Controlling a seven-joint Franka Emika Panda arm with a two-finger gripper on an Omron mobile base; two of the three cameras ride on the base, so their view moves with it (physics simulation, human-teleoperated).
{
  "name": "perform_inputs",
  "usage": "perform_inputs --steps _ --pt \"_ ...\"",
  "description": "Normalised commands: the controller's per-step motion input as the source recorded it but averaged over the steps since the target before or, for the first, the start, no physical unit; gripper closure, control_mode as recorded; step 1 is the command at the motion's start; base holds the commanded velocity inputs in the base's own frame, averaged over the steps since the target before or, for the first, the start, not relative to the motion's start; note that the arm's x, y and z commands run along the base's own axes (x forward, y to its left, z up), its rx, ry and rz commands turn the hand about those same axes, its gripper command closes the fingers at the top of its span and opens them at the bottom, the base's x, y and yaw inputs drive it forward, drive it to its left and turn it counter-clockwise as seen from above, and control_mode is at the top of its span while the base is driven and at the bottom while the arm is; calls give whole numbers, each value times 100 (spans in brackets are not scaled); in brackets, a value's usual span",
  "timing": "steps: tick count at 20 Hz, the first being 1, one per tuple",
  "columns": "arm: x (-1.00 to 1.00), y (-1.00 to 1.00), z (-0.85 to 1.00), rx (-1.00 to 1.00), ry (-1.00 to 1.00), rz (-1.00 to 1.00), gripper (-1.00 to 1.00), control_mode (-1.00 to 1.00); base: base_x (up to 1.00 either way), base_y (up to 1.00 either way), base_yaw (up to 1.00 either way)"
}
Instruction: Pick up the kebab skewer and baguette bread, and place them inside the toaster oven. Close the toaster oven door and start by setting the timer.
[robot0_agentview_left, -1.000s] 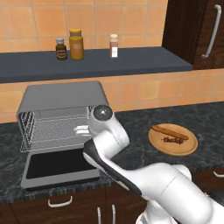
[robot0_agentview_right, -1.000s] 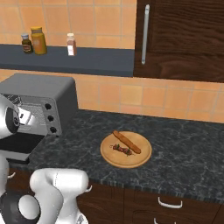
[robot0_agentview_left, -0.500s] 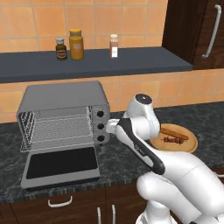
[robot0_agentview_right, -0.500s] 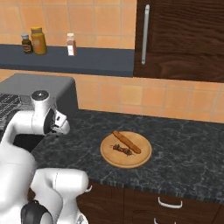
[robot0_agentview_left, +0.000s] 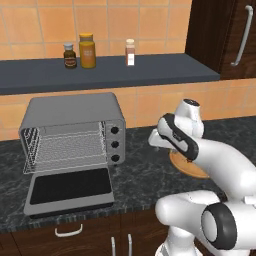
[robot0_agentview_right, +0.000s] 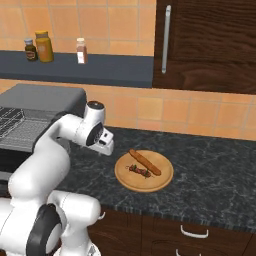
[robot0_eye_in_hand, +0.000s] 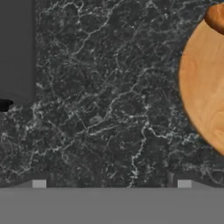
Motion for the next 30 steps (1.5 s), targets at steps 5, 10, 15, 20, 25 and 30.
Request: perform_inputs --steps 5,10,15,20,25,30 --pt "12 -97 -53 -1 5 29 -100 -100 0 0 0" --pt "55 -79 -25 1 7 48 -100 -100 0 0 0" --pt "89 -48 -1 6 10 25 -100 -100 0 0 0" --pt "26 -50 -7 -7 3 15 -100 -100 0 0 0" --pt "0 -52 -32 -8 -6 13 -100 -100 0 0 0" --pt "-1 5 -33 -11 -25 3 -100 -100 0 0 0"
